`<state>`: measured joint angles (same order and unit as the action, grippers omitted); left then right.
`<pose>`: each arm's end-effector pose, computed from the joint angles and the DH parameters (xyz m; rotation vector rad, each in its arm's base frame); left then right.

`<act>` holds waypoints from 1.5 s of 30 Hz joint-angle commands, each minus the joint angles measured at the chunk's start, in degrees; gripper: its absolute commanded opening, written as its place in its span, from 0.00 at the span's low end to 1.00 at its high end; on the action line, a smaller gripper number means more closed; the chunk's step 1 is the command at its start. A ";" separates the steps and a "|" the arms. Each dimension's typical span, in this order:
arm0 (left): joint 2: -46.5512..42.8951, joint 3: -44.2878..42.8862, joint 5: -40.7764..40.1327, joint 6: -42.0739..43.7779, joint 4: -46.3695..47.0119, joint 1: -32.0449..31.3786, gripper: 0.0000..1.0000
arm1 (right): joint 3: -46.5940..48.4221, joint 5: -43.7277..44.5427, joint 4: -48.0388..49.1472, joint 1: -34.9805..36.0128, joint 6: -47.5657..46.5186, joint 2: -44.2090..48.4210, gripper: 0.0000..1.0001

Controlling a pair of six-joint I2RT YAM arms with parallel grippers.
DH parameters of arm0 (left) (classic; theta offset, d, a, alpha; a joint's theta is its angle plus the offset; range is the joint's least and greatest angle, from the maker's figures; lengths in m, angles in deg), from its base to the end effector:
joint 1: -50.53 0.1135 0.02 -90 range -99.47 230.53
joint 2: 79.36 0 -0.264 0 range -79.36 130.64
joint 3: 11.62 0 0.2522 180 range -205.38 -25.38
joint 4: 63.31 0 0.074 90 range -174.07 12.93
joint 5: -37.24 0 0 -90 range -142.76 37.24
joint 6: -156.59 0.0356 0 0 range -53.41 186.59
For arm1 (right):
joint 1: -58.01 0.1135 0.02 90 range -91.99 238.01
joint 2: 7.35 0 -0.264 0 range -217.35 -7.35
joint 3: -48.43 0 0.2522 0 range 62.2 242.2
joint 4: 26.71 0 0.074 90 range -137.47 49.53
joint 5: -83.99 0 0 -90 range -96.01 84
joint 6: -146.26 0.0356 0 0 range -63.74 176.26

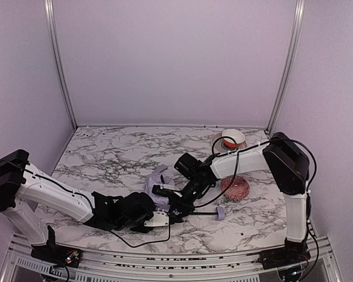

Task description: Put away the umbrella

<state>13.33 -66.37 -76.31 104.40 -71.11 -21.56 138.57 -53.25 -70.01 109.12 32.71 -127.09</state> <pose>0.1075 -0.2865 0.1458 1.7597 1.4711 0.1814 0.2302 0.3271 0.1243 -1.8309 2.0995 1.2801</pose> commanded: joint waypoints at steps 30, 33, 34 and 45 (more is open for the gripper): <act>9.68 -11.83 38.78 -13.38 -30.69 13.23 0.32 | -23.50 20.48 16.85 -5.36 7.94 39.58 0.61; 9.64 -13.94 41.14 -14.71 -34.29 14.24 0.32 | -32.26 28.94 27.31 1.30 0.66 48.11 0.62; 9.84 -14.81 41.96 -15.23 -35.58 14.67 0.32 | -35.51 32.13 30.81 4.21 -2.89 50.38 0.64; 13.65 -19.23 49.39 -16.18 -41.27 19.28 0.32 | -38.36 58.25 44.14 19.83 -26.41 36.51 0.75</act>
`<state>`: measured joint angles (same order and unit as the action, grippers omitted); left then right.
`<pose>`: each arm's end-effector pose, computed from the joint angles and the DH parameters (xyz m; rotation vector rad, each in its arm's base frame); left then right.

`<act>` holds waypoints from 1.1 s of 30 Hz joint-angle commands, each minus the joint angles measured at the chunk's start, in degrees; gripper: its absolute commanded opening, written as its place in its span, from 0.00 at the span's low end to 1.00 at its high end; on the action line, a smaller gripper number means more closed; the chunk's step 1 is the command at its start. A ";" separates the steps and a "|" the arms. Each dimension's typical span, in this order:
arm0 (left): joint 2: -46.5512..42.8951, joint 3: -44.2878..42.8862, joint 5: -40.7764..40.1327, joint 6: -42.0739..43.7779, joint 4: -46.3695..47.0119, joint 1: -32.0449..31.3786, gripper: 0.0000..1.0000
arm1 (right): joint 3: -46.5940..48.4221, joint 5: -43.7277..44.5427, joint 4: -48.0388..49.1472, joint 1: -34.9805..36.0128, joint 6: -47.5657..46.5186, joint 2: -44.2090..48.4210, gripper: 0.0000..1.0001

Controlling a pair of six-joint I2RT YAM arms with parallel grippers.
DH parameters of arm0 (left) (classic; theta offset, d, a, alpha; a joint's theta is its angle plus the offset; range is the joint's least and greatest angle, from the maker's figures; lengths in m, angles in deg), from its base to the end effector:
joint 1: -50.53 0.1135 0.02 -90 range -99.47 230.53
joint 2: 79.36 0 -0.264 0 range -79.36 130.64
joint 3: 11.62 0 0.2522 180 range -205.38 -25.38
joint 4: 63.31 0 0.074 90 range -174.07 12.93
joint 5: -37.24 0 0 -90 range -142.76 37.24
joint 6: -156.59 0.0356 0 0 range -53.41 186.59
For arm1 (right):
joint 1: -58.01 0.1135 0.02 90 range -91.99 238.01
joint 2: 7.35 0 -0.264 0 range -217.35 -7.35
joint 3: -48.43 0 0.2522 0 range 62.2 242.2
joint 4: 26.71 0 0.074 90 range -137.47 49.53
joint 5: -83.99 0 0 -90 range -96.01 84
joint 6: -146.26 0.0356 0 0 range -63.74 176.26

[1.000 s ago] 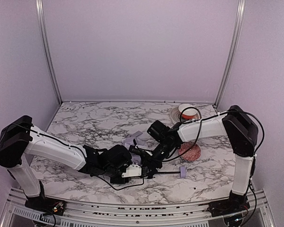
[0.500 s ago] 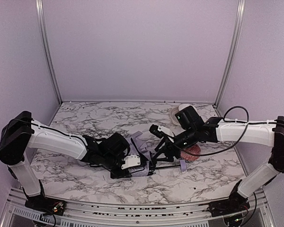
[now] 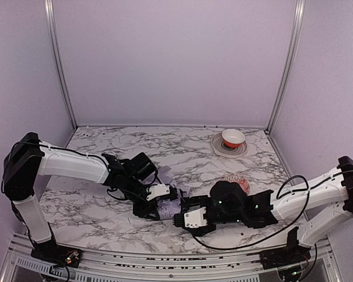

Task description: Put away the umbrella

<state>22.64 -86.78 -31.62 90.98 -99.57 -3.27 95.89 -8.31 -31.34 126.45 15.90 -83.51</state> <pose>0.1954 -0.2887 0.1623 1.8013 2.0253 -0.6531 0.0977 0.2513 0.1885 -1.7781 1.2441 0.3261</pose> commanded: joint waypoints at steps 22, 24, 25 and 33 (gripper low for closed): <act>6.72 -0.42 9.56 -0.85 -15.28 1.90 0.30 | 11.10 29.97 18.71 2.65 -19.74 -31.06 0.63; 6.53 -0.47 9.40 -0.83 -15.23 1.99 0.30 | 11.46 29.30 17.55 2.66 -19.08 -31.32 0.49; 6.33 -0.47 9.06 -1.01 -15.28 2.09 0.31 | 11.48 29.12 16.98 2.70 -18.61 -31.21 0.40; -2.12 2.31 -3.56 -7.33 -4.38 4.04 0.96 | 11.15 24.01 6.40 2.76 -9.98 -28.12 0.17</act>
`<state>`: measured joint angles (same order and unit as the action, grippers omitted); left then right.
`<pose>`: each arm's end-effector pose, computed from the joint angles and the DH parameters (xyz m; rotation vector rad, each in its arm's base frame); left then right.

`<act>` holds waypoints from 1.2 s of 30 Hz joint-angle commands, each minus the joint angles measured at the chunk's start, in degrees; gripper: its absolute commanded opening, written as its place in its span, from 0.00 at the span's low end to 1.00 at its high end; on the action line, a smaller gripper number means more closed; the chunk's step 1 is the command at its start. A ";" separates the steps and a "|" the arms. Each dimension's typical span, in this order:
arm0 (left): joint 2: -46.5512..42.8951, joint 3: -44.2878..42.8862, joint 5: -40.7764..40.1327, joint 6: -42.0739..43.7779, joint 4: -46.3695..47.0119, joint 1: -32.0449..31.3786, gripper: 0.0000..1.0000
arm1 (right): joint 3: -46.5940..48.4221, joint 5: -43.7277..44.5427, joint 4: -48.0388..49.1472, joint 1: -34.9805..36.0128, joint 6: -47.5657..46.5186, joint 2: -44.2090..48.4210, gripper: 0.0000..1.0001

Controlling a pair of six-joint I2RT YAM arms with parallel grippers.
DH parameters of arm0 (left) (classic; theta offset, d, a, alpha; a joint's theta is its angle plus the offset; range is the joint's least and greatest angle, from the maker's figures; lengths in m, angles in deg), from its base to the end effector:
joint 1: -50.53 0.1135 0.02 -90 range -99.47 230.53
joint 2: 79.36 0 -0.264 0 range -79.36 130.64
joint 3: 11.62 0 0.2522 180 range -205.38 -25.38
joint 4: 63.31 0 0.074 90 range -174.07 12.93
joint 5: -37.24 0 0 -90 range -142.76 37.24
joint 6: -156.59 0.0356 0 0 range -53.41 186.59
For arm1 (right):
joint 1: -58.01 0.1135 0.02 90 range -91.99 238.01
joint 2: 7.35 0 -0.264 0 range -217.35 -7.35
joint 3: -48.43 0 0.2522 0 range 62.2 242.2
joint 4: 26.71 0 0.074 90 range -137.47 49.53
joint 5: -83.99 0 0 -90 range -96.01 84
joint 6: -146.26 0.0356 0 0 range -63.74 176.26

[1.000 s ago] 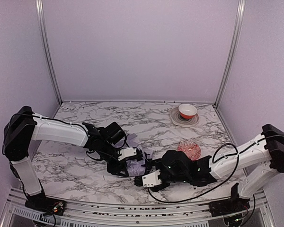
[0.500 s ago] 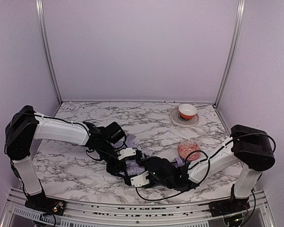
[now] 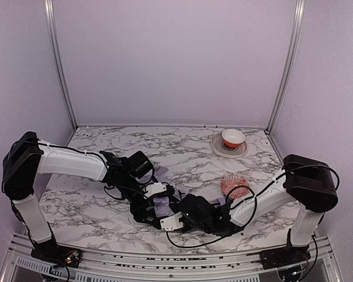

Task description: Put away the umbrella

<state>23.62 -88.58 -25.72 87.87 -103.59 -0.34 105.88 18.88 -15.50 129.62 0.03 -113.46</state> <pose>0.2073 -0.2805 0.1633 1.7362 2.1469 -0.7888 0.1228 0.3219 0.1131 -1.8373 1.1614 -0.3298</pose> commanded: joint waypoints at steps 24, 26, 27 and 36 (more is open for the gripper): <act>-46.22 34.88 -28.06 9.19 30.83 -11.46 0.65 | 23.39 -50.36 -61.54 -12.34 33.28 -10.53 0.13; -43.86 33.81 -29.64 10.32 29.36 -13.56 0.63 | 25.25 -53.54 -63.40 -13.45 33.84 -12.94 0.13; -42.43 33.36 -30.56 11.05 28.90 -14.61 0.63 | 26.01 -53.89 -63.99 -13.77 33.98 -13.99 0.13; -25.88 28.95 -43.88 20.44 28.83 -20.14 0.87 | 29.71 -61.04 -68.81 -16.07 31.66 -20.02 0.11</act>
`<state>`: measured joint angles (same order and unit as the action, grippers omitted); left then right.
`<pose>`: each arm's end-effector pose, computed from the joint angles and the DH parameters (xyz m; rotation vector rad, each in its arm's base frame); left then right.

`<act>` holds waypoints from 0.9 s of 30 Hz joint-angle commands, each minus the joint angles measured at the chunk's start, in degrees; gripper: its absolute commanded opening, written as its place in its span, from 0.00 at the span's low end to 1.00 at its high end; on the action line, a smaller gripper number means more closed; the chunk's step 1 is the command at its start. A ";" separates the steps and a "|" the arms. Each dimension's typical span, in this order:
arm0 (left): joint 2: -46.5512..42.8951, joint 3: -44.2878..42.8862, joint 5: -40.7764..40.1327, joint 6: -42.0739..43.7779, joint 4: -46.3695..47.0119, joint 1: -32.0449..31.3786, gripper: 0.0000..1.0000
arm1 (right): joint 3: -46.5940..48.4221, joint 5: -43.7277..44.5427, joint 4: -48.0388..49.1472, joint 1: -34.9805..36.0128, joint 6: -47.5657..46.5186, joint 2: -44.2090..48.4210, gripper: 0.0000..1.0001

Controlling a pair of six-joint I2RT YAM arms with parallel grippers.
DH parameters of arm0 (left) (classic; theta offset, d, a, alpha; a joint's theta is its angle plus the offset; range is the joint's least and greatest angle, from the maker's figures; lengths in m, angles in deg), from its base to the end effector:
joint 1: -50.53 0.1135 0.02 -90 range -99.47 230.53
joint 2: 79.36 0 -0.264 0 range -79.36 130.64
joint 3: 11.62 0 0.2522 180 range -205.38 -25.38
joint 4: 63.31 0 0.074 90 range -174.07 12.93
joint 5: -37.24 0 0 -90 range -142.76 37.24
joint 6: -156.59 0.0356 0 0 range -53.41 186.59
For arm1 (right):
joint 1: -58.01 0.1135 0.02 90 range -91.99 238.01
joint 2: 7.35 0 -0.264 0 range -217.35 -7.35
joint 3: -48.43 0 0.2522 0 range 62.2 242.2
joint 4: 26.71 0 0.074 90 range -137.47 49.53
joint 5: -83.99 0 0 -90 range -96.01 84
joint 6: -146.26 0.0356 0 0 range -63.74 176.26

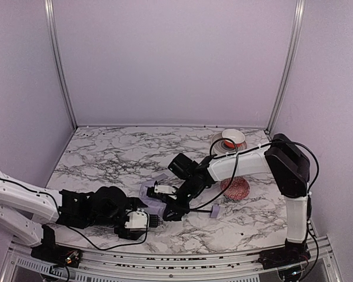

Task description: Put away the umbrella

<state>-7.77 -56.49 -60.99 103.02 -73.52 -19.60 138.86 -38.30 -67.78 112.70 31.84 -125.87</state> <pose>0.0895 -0.2326 0.1850 1.7250 1.3858 -0.1678 0.2189 0.3420 0.1294 -1.8971 2.0630 0.9165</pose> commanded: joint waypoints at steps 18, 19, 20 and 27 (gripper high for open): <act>8.87 -0.54 -10.79 6.42 12.41 0.56 0.99 | -0.55 -10.00 -19.94 0.68 -4.80 -9.10 0.12; 6.62 0.24 -7.72 6.30 12.75 1.53 0.99 | -0.49 -9.92 -19.83 0.67 -4.53 -9.17 0.12; 4.53 1.23 -4.38 4.93 13.24 2.16 0.99 | -0.47 -9.80 -19.65 0.55 -4.23 -9.23 0.12; 5.09 1.83 -1.40 3.87 11.80 2.81 0.99 | 0.46 -9.89 -18.98 -0.10 -2.21 -9.63 0.12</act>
<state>-5.32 -53.71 -64.56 108.44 -61.89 -16.80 142.53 -52.44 -76.96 111.09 28.78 -129.85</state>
